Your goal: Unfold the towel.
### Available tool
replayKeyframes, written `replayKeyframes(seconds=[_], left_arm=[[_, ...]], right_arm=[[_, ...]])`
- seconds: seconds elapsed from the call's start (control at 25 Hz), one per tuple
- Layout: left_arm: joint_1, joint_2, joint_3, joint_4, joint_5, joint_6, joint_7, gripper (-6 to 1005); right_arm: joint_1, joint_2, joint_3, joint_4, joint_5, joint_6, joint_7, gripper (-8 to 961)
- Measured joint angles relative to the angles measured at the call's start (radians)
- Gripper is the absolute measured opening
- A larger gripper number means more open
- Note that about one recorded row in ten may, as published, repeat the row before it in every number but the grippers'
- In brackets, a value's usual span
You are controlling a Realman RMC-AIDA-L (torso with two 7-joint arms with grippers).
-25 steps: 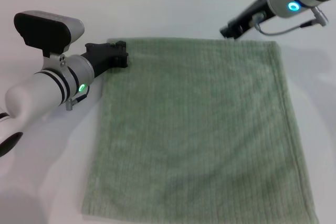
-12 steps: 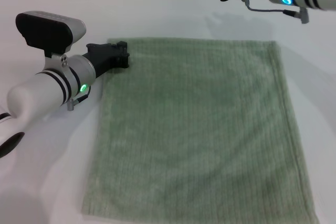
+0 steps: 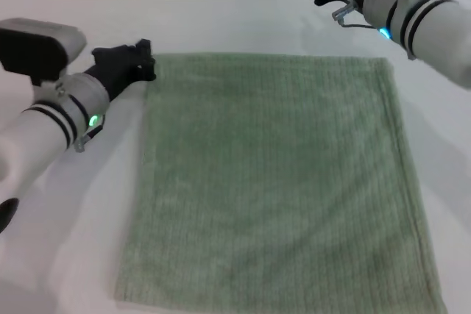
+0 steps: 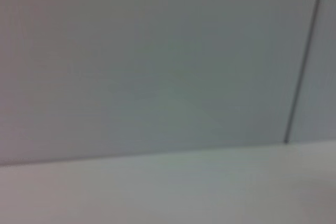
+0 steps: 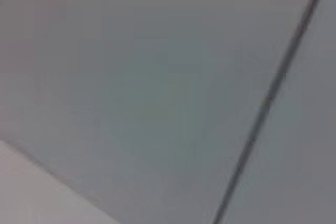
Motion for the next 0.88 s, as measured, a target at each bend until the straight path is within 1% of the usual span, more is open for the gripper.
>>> replayKeyframes(seconds=[0.04, 0.08, 0.12, 0.16, 0.2, 0.24, 0.28, 0.36, 0.4, 0.44, 0.48, 0.56, 0.6, 0.64, 0.68, 0.76, 0.8, 0.88], left_arm=[[0.024, -0.001, -0.05, -0.003, 0.0, 0.045, 0.025, 11], [0.024, -0.001, -0.05, -0.003, 0.0, 0.045, 0.025, 11], [0.036, -0.001, -0.078, -0.002, 0.0, 0.073, 0.03, 11], [0.036, -0.001, -0.078, -0.002, 0.0, 0.073, 0.03, 11], [0.044, 0.002, -0.102, 0.003, 0.0, 0.1, 0.03, 11], [0.047, 0.002, -0.11, 0.005, 0.0, 0.107, 0.031, 11], [0.047, 0.002, -0.11, 0.005, 0.0, 0.107, 0.031, 11], [0.05, 0.004, -0.12, 0.006, 0.0, 0.114, 0.034, 12], [0.05, 0.004, -0.12, 0.006, 0.0, 0.114, 0.034, 12], [0.05, 0.004, -0.12, 0.006, 0.0, 0.114, 0.034, 12], [0.05, 0.004, -0.12, 0.006, 0.0, 0.114, 0.034, 13], [0.072, 0.001, -0.17, 0.008, 0.0, 0.19, 0.113, 13], [0.072, 0.001, -0.17, 0.008, 0.0, 0.19, 0.113, 13], [0.081, 0.0, -0.184, 0.009, -0.001, 0.222, 0.132, 14], [0.081, 0.0, -0.184, 0.009, -0.001, 0.222, 0.132, 14], [0.106, -0.001, -0.209, 0.009, -0.003, 0.309, 0.162, 14], [0.106, -0.001, -0.209, 0.009, -0.003, 0.309, 0.162, 15], [0.123, 0.0, -0.229, 0.009, -0.004, 0.368, 0.168, 15]], right_arm=[[0.0, 0.0, -0.057, 0.026, -0.003, 0.103, 0.072, 216], [0.0, 0.0, -0.057, 0.026, -0.003, 0.103, 0.072, 216], [0.0, 0.0, -0.08, 0.036, -0.005, 0.152, 0.103, 216], [0.0, 0.0, -0.112, 0.048, -0.005, 0.208, 0.135, 215], [-0.001, 0.0, -0.136, 0.056, -0.006, 0.251, 0.158, 215], [0.0, 0.0, -0.181, 0.073, -0.006, 0.327, 0.207, 215], [0.0, 0.0, -0.181, 0.073, -0.006, 0.327, 0.207, 216], [0.002, 0.0, -0.224, 0.098, -0.009, 0.395, 0.272, 218], [0.004, 0.0, -0.249, 0.118, -0.019, 0.437, 0.32, 219], [0.005, 0.0, -0.294, 0.163, -0.061, 0.523, 0.427, 219], [0.005, 0.0, -0.294, 0.163, -0.061, 0.523, 0.427, 220], [0.005, 0.0, -0.346, 0.22, -0.116, 0.617, 0.552, 222], [0.004, 0.0, -0.364, 0.24, -0.13, 0.649, 0.592, 223], [0.001, 0.0, -0.403, 0.286, -0.148, 0.715, 0.668, 224], [0.001, 0.0, -0.403, 0.286, -0.148, 0.715, 0.668, 225], [-0.005, 0.0, -0.436, 0.322, -0.15, 0.756, 0.712, 226], [-0.01, 0.0, -0.451, 0.339, -0.15, 0.774, 0.732, 227], [-0.021, 0.0, -0.483, 0.367, -0.151, 0.797, 0.762, 229]])
